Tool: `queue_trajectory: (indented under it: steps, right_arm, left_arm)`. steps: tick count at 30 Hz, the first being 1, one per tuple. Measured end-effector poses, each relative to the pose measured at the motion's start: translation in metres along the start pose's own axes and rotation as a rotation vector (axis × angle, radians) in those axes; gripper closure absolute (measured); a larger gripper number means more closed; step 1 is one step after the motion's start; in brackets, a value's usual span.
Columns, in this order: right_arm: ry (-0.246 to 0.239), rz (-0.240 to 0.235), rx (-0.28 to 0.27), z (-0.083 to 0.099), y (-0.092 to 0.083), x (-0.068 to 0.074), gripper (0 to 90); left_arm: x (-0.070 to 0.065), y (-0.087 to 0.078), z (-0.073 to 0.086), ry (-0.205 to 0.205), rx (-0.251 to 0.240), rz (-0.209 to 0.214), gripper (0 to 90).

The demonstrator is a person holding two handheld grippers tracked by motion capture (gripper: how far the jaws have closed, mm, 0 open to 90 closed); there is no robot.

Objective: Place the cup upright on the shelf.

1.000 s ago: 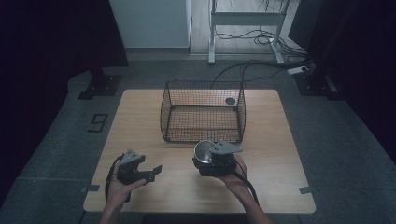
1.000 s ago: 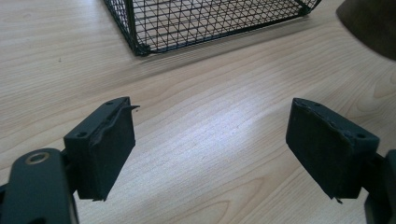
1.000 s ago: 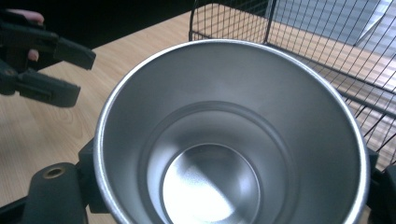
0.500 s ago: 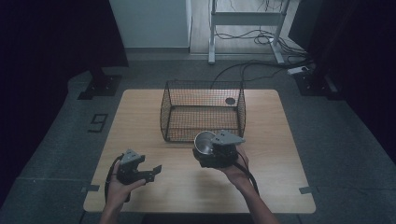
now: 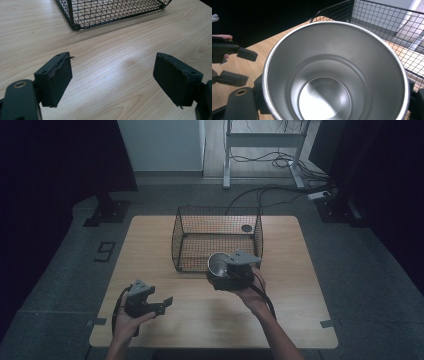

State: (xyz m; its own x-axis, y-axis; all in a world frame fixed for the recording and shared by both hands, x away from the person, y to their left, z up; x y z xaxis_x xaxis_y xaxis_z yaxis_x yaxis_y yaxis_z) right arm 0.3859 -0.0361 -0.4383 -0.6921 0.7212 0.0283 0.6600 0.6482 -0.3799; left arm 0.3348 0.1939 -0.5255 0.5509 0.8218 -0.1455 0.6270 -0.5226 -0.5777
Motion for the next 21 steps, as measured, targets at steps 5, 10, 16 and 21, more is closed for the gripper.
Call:
queue_trajectory:
  steps: [5,10,16,21]
  right_arm:
    - [0.006,0.009,0.006,-0.006,0.005,-0.006,18.1]
    - [0.012,0.015,0.009,-0.011,0.008,-0.011,18.2]
    - [0.018,0.022,0.010,-0.016,0.010,-0.016,18.1]
    - [0.025,0.026,0.012,-0.020,0.013,-0.019,18.1]
  left_arm:
    - [0.001,-0.001,0.000,-0.004,0.000,0.000,16.0]
    - [0.001,0.000,0.000,-0.004,-0.001,0.002,15.9]
    - [0.001,0.000,0.000,-0.005,0.000,0.002,16.0]
    - [0.000,0.000,0.000,-0.003,0.002,0.006,16.0]
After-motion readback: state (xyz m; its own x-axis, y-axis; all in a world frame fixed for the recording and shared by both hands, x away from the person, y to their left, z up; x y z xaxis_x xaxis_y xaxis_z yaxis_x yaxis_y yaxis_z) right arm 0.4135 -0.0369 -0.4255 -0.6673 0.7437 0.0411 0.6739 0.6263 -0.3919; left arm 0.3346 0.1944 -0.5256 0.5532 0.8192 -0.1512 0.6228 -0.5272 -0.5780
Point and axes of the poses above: each handheld gripper's, and its own axes: y roughly forward along the jaws, z roughly out of its underside, x roughly to its left, the point moved 8 cm from there along y, roughly forward along the jaws, and after that the axes turned 3 degrees about -x, right-handed, at the moved point
